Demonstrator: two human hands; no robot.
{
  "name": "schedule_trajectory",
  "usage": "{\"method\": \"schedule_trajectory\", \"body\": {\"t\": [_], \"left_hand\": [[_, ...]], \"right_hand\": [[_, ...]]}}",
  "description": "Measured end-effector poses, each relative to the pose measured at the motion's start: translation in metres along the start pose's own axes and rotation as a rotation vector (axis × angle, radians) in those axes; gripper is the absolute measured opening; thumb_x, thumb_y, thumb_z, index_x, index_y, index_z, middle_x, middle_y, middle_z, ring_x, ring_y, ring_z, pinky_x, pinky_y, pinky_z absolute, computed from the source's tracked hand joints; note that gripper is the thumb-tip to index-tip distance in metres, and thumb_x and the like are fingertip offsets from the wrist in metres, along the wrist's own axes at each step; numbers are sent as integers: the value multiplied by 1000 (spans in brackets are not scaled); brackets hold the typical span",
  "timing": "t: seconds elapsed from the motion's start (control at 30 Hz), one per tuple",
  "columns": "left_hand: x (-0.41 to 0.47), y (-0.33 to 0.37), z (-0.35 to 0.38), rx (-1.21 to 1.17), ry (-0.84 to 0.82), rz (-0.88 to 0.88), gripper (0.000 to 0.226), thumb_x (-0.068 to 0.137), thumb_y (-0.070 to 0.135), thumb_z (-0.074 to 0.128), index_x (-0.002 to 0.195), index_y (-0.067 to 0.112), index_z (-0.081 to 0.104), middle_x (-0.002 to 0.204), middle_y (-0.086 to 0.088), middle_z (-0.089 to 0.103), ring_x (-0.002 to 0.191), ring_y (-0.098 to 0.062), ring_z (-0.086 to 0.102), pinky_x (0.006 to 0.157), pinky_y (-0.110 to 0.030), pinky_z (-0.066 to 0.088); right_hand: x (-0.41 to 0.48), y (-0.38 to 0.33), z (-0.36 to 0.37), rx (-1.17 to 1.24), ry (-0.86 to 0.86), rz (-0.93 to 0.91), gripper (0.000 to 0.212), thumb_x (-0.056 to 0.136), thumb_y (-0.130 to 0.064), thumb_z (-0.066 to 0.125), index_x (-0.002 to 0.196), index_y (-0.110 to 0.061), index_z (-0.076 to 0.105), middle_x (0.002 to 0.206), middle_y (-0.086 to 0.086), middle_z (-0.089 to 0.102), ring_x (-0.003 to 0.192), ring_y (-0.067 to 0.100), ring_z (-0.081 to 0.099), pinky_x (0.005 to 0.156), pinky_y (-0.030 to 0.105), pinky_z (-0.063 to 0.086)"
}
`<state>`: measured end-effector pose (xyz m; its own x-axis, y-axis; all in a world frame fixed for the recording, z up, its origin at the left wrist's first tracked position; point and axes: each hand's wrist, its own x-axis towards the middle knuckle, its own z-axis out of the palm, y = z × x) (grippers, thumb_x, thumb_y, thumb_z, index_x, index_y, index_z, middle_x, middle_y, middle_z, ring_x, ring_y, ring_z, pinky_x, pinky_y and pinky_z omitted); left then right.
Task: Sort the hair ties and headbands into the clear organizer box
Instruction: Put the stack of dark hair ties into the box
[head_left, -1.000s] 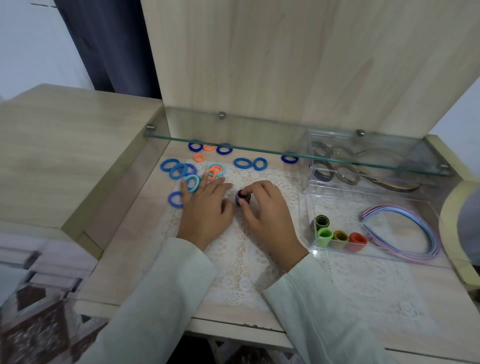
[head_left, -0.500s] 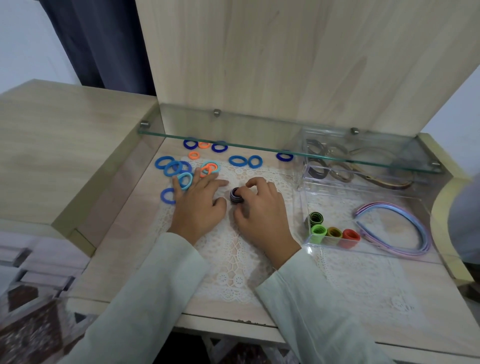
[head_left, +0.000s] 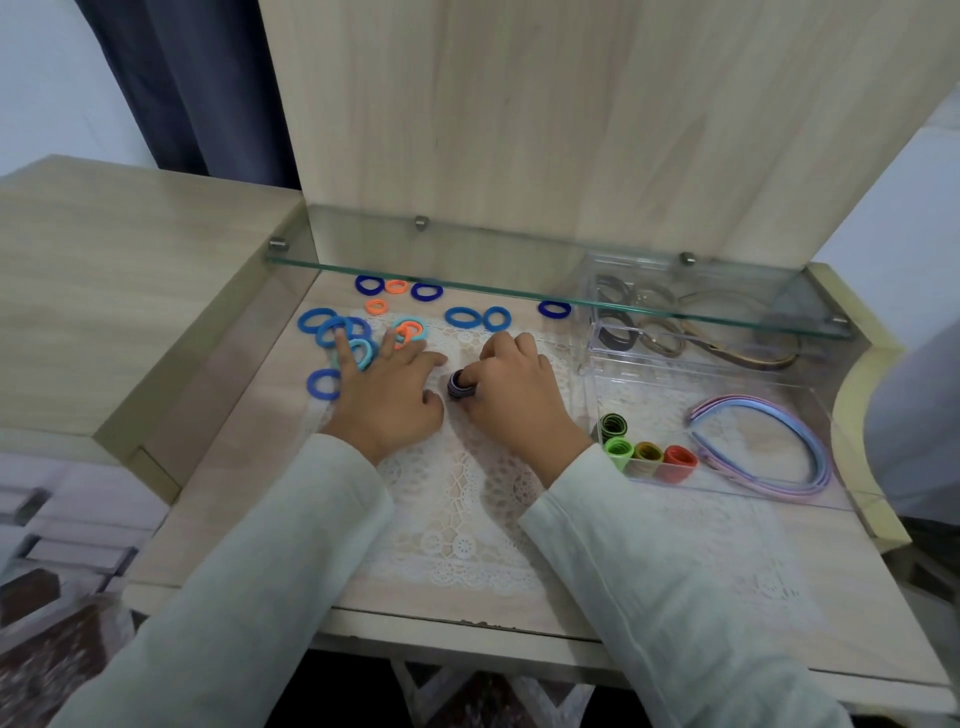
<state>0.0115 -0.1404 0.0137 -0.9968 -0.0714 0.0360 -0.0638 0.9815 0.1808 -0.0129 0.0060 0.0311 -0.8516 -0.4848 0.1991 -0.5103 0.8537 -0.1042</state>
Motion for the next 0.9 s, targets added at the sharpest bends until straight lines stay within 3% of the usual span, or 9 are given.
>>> {"method": "schedule_trajectory", "body": {"t": [0.1, 0.27, 0.43, 0.57, 0.63, 0.73, 0.8, 0.9], "left_hand": [[0, 6, -5, -21, -40, 23, 56, 94, 22, 44, 149, 33, 34, 162, 9, 20, 152, -16, -1, 112, -64, -18], [-7, 15, -13, -197, -75, 13, 65, 91, 6, 45, 147, 36, 33, 157, 2, 33, 150, -15, 15, 117, -56, -15], [-13, 21, -18, -244, -132, 74, 68, 89, 0, 41, 145, 38, 36, 147, 4, 49, 151, -11, 13, 118, -52, -17], [-20, 23, -21, -313, -118, 88, 65, 86, -3, 42, 139, 36, 43, 119, 5, 63, 137, -15, 41, 120, -50, -11], [-21, 24, -23, -371, -116, 104, 61, 86, -1, 44, 134, 35, 47, 106, 11, 61, 124, -15, 51, 121, -49, -5], [-20, 27, -21, -477, -101, 143, 58, 84, -1, 46, 130, 34, 53, 122, 9, 64, 124, -14, 53, 119, -47, 21], [-17, 30, -21, -576, -104, 144, 57, 83, -1, 46, 127, 35, 56, 124, 7, 65, 122, -14, 55, 107, -43, 40], [-14, 41, -26, -692, -160, 151, 56, 75, 8, 43, 121, 36, 60, 121, 9, 65, 119, -10, 58, 103, -42, 46]], "right_hand": [[5, 1, -1, -1, -14, -6, 23, 94, -35, 52, 106, -28, 71, 108, 2, 48, 105, 26, 39, 81, 31, 34], [3, -2, 6, -2, 96, 17, 19, 87, -36, 62, 90, -23, 75, 90, 0, 36, 96, 26, 40, 72, 31, 27], [-1, 0, 3, -49, 94, 8, 26, 88, -37, 61, 95, -15, 73, 101, 6, 49, 99, 28, 42, 72, 31, 25], [-5, 4, -10, -37, 36, -17, 27, 93, -39, 53, 107, -25, 72, 107, 5, 46, 104, 26, 38, 76, 29, 26], [-8, 7, -18, -40, 24, -27, 25, 93, -38, 53, 108, -29, 71, 107, 3, 44, 103, 25, 38, 78, 28, 28], [-12, 14, -32, -65, 7, -40, 22, 91, -41, 57, 106, -33, 72, 101, 1, 42, 101, 25, 38, 85, 32, 35], [-14, 21, -46, -56, -27, -64, 21, 89, -41, 61, 106, -35, 72, 99, 0, 40, 102, 26, 38, 90, 35, 35], [-14, 33, -66, -70, -116, -74, 23, 87, -42, 65, 107, -34, 72, 105, 3, 45, 105, 27, 37, 89, 32, 33]]}}
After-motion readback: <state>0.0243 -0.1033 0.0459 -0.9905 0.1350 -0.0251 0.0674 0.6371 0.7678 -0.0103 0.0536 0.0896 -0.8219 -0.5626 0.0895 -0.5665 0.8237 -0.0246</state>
